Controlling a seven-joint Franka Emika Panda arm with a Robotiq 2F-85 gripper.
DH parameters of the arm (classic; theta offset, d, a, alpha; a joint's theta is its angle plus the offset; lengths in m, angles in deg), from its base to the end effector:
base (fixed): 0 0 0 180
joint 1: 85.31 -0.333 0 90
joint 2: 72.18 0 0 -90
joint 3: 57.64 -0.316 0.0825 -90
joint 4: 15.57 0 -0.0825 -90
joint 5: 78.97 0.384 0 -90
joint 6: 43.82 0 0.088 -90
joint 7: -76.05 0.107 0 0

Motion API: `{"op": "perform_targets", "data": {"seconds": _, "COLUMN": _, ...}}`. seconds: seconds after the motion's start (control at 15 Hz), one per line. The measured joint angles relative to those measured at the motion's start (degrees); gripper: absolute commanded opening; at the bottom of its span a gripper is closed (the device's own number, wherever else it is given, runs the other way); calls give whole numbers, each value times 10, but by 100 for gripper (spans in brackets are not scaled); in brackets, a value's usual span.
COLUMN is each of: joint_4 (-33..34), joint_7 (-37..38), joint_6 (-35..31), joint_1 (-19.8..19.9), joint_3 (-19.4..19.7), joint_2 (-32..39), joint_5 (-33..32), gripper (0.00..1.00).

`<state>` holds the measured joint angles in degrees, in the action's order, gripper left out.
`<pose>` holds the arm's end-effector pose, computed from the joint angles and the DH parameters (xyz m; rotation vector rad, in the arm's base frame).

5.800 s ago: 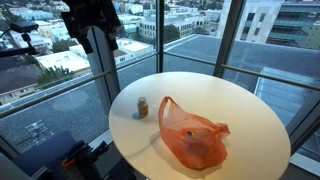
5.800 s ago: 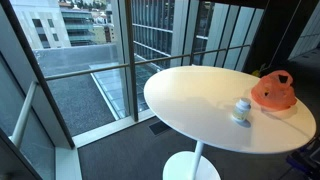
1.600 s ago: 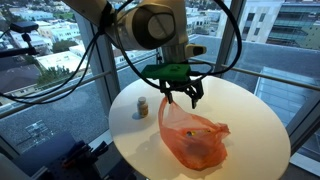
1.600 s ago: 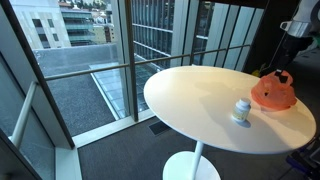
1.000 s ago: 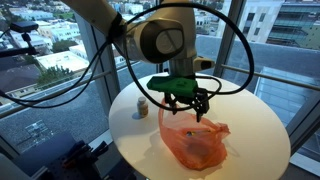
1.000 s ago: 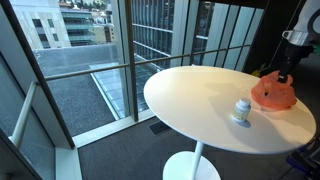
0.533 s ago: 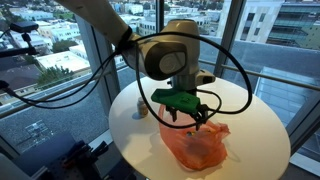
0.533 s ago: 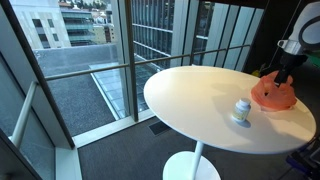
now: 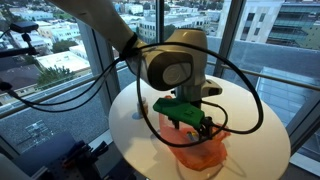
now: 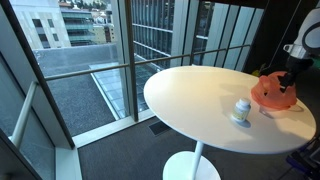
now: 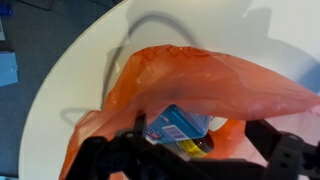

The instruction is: Remove the white and blue container from the plastic and put it on the table

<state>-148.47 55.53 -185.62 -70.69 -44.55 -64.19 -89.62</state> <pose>0.4619 -0.2425 0.2848 2.9989 0.0333 -0.0669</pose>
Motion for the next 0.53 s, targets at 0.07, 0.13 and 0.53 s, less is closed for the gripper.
{"op": "perform_targets", "data": {"seconds": 0.07, "joint_4": -2, "joint_7": 0, "joint_6": 1, "joint_1": 3, "joint_3": 2, "joint_2": 0, "joint_5": 0, "gripper": 100}}
{"op": "perform_targets", "data": {"seconds": 0.13, "joint_4": -4, "joint_7": 0, "joint_6": 2, "joint_1": 6, "joint_3": 4, "joint_2": 0, "joint_5": 0, "gripper": 100}}
{"op": "perform_targets", "data": {"seconds": 0.53, "joint_4": -8, "joint_7": 0, "joint_6": 3, "joint_1": 11, "joint_3": 9, "joint_2": 16, "joint_5": 0, "gripper": 100}}
